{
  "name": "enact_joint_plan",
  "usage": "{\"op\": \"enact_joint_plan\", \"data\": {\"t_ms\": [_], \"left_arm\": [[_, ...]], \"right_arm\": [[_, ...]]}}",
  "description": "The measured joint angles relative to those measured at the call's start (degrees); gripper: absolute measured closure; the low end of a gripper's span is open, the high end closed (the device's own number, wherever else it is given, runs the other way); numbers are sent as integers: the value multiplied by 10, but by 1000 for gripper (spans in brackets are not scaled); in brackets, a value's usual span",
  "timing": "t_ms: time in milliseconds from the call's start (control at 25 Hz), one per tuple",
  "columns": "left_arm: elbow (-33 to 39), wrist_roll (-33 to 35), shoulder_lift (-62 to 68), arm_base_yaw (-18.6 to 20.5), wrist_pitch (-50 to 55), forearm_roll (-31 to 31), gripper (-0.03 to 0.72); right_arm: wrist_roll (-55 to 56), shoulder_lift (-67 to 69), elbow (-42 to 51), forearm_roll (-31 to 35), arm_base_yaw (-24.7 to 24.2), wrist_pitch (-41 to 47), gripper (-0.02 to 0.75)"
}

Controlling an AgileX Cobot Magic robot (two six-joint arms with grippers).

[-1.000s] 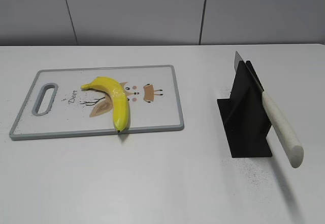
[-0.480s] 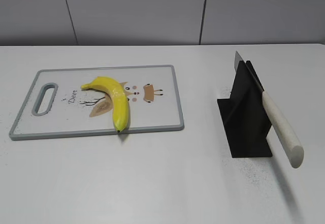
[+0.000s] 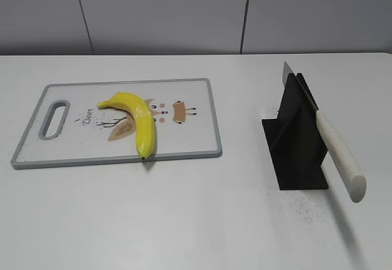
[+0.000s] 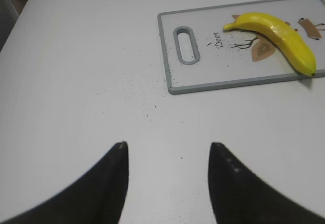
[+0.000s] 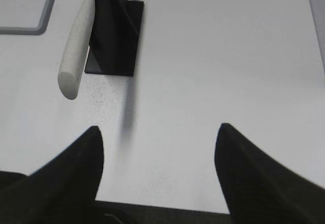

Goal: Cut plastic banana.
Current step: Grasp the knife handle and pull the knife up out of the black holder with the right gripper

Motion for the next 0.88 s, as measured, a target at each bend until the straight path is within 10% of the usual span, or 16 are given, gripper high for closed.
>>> {"op": "enact_joint_plan", "data": {"t_ms": [520,880], "left_arm": [[0,0,0,0,0,0,199],[0,0,0,0,0,0,204]], "right_arm": [[4,239,-108,70,3,77,199],[62,352,-182,45,116,78,199]]}}
